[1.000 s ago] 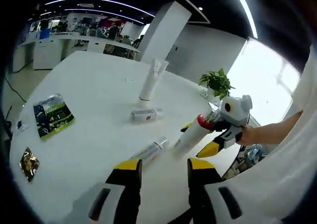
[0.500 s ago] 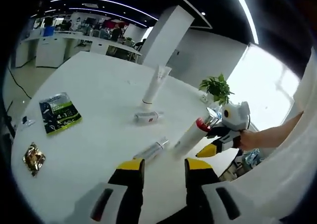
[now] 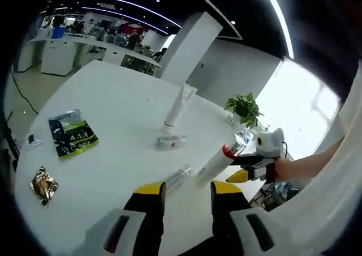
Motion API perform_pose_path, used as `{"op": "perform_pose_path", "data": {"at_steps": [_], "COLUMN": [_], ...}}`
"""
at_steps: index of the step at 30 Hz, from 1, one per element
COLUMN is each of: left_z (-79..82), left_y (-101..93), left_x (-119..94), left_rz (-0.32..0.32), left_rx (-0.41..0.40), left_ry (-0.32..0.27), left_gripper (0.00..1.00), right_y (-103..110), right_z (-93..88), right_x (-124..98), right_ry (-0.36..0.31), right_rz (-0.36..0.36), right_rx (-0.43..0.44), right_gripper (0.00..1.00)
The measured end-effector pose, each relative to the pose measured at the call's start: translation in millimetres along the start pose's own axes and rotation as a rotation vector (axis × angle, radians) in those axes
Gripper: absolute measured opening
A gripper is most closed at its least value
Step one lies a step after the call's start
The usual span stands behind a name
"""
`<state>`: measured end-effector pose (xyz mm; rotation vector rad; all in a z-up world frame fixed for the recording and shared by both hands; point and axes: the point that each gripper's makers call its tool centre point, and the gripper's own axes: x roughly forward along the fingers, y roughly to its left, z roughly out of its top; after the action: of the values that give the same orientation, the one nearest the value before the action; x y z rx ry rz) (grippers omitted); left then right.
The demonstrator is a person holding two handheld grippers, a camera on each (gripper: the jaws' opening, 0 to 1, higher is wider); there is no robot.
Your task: Arrange the skincare products in the storage area until every visible bottle or jar stands upright without overlapping.
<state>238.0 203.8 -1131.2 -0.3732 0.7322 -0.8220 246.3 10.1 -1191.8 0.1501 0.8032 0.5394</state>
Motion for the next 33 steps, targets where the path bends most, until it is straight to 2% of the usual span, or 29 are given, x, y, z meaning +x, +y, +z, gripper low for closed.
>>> {"op": "perform_pose_path", "data": {"at_steps": [5,11,13,16,18,19,21,26,28,30,33], "left_z": [11.7,16.9,17.9,18.2,18.1,17.8,17.7,22.3,25.2,28.0,30.0], "left_y": [-4.3,-4.7,-5.2,-6.1,-7.5,-9.0,-10.1,-12.9,-12.4,-12.0,-11.5], "left_x": [3,9,10,17,20,22,27,33,33,34,36], "left_rz": [-0.041,-0.071,-0.075,-0.086,-0.090,-0.094,-0.100,-0.109,-0.110,-0.112,-0.112], "left_rx": [0.023,0.032,0.033,0.030,0.030,0.033,0.033,0.038,0.042,0.040,0.039], "left_ry": [0.000,0.016,0.018,0.030,0.035,0.041,0.050,0.067,0.071,0.073,0.085], "left_gripper": [0.33,0.33,0.33,0.33,0.33,0.33,0.33,0.33,0.33,0.33,0.33], "right_y": [4,2,0,-2,3,5,6,12,16,19,20], "right_z": [5.3,13.9,17.5,27.4,31.4,30.1,36.4,44.9,43.0,38.1,42.8], "right_x": [-2,-7,-10,-19,-25,-28,-31,-35,-35,-30,-25], "right_ry": [-0.030,-0.052,-0.049,-0.021,0.019,0.065,0.091,0.193,0.270,0.351,0.370], "right_rz": [-0.043,-0.083,-0.095,-0.114,-0.091,-0.078,-0.074,-0.050,-0.031,-0.017,-0.020], "right_rx": [0.015,-0.003,-0.026,-0.133,-0.202,-0.225,-0.293,-0.371,-0.397,-0.387,-0.426], "right_gripper": [0.85,0.85,0.85,0.82,0.70,0.67,0.67,0.62,0.57,0.57,0.53]}}
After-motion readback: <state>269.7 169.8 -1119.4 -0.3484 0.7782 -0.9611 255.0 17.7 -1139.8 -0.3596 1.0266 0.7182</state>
